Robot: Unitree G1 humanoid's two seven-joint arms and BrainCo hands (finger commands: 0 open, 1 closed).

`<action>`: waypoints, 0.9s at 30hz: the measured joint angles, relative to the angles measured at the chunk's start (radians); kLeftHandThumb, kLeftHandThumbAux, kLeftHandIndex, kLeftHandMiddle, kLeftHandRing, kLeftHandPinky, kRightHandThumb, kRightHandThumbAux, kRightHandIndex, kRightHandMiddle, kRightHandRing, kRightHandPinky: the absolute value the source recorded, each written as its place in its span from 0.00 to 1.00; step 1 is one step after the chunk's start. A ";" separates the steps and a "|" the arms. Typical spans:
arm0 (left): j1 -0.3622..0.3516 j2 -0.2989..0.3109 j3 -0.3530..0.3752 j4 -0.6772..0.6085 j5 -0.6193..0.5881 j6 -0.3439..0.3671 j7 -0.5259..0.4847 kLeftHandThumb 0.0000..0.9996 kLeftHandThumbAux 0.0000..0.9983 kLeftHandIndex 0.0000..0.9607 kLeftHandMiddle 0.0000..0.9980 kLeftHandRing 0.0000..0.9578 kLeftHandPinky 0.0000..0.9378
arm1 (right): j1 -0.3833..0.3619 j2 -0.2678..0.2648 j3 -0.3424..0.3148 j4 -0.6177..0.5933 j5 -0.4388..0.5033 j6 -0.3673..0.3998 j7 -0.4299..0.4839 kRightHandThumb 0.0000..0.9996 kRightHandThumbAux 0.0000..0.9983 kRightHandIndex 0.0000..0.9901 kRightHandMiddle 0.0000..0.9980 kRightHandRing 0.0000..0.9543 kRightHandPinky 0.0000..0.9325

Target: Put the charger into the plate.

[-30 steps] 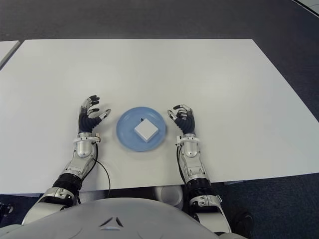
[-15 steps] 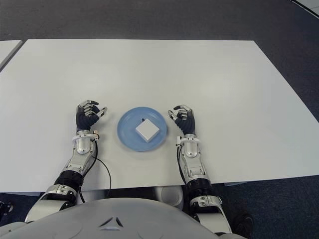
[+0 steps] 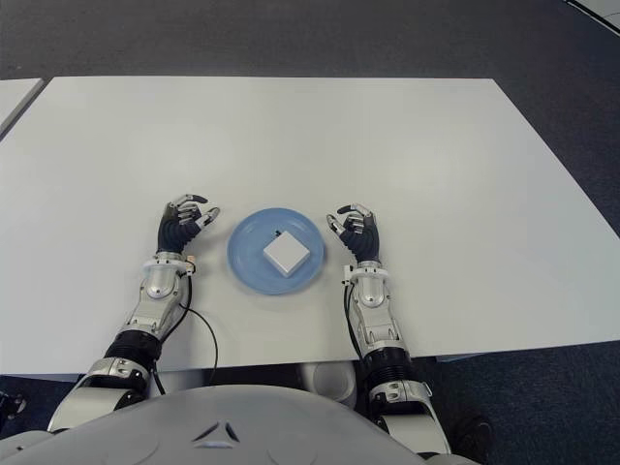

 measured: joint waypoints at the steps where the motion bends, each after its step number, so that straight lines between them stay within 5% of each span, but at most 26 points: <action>1: -0.002 0.000 -0.001 0.003 0.000 0.002 -0.010 0.71 0.72 0.46 0.79 0.82 0.84 | 0.000 0.000 0.000 0.000 0.000 0.000 0.000 0.71 0.73 0.44 0.81 0.88 0.92; 27: -0.079 0.005 -0.021 0.115 -0.011 0.016 -0.112 0.70 0.72 0.45 0.77 0.80 0.82 | 0.006 0.004 0.000 -0.014 0.003 0.010 0.003 0.71 0.73 0.44 0.82 0.88 0.92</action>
